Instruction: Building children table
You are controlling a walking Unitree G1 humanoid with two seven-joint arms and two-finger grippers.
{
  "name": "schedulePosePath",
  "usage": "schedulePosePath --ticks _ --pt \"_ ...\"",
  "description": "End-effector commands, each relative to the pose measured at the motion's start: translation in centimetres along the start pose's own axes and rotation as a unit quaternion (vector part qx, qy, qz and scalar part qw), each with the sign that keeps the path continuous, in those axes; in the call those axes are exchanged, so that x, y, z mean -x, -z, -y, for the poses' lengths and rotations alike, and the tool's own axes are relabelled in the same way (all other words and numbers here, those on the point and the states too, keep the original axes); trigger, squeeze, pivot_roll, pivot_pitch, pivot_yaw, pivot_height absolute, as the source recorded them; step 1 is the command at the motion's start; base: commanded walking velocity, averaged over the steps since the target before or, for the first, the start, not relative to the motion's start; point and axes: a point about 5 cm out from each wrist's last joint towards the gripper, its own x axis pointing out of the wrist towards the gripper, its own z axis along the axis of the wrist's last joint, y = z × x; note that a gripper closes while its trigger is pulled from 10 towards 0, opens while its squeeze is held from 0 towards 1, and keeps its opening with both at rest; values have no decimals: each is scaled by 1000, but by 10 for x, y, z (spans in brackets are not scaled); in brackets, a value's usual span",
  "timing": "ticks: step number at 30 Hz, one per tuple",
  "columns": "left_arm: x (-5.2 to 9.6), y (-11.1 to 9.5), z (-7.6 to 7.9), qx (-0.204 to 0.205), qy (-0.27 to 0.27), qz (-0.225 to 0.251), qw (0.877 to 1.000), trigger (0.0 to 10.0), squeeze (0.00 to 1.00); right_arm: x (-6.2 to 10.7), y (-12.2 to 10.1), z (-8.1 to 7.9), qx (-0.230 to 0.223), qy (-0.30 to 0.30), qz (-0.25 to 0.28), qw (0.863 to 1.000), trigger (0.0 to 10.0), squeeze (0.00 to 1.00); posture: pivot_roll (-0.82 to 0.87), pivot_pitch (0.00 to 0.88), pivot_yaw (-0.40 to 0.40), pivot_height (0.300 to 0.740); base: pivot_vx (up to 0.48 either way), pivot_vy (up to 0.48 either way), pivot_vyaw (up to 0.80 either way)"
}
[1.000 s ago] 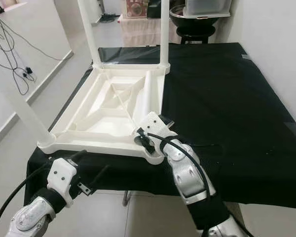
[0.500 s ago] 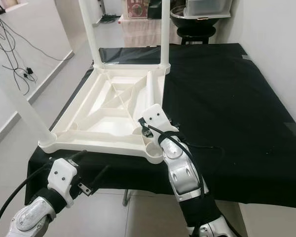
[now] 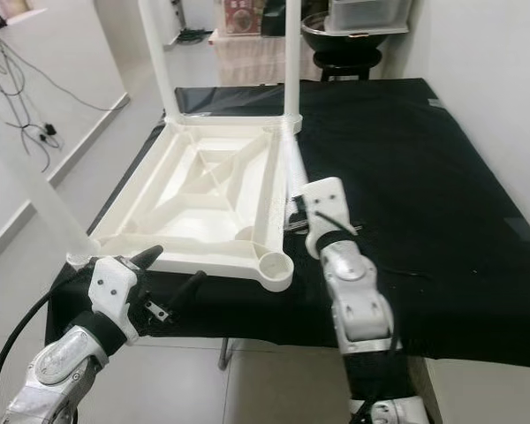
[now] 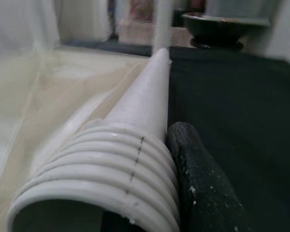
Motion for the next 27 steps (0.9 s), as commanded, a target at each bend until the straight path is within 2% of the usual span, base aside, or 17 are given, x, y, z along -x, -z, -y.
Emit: schedulePosePath --ticks 1,3,5,6,7,8,9,10,11,13,15,17,18,19,20,23,27 --pt "-7 -6 -2 58 20 8 998 10000 0 0 -18 21 -110 18 66 992 0 0 -45 87 84 740 0 0 0" --pt "-10 -9 -2 70 28 12 997 10000 0 1 -20 27 -133 23 76 988 0 0 -45 87 84 740 0 0 0" --pt "-19 -19 -2 126 51 30 990 10000 0 5 -24 36 -238 9 112 965 0 0 -50 84 90 740 0 0 0" --pt "-19 -19 -2 126 51 30 990 10000 0 5 -24 36 -238 9 112 965 0 0 -50 84 90 740 0 0 0" --pt "-22 -23 -2 147 61 36 987 10000 0 7 -25 39 -271 1 127 954 10000 0 -51 83 91 740 0 0 0" --pt "-27 -32 1 185 92 55 977 10000 106 13 -28 37 -327 -52 154 931 10000 0 -52 80 94 740 0 0 0" --pt "-30 -41 5 213 127 72 966 10000 957 21 -30 32 -373 -113 178 904 10000 0 -52 80 94 740 0 0 0" --pt "-32 -49 10 240 165 88 953 10000 1000 28 -34 27 -400 -164 199 880 10000 0 -54 80 94 740 0 0 0" --pt "-32 -61 17 272 208 114 933 10000 1000 37 -36 20 -412 -218 214 858 10000 0 -54 80 94 740 0 0 0" --pt "-32 -61 17 272 208 114 933 10000 1000 37 -36 20 -412 -218 214 858 10000 0 -54 80 94 740 0 0 0" --pt "-32 -73 24 299 246 138 911 10000 1000 44 -36 13 -414 -260 220 844 10000 0 -54 80 94 740 0 0 0" --pt "-40 -83 19 363 240 165 885 10000 1000 60 -35 4 -432 -345 228 801 10000 0 -57 76 93 740 0 0 0" --pt "-45 -86 12 407 230 175 867 10000 396 69 -34 -2 -432 -390 229 780 10000 0 -58 73 96 740 0 0 0" --pt "-48 -88 7 436 225 181 853 10000 396 75 -33 -6 -432 -417 228 766 10000 0 -58 73 96 740 0 0 0" --pt "-50 -90 4 454 224 187 842 10000 0 78 -33 -9 -436 -432 225 757 10000 0 -59 74 97 740 0 0 0" --pt "-51 -95 -2 470 228 198 829 10000 0 84 -32 -15 -439 -461 216 740 10000 0 -61 74 99 740 0 0 0" --pt "-51 -102 -10 475 233 204 824 10000 0 94 -31 -24 -426 -509 199 722 10000 0 -60 74 99 740 0 0 0"
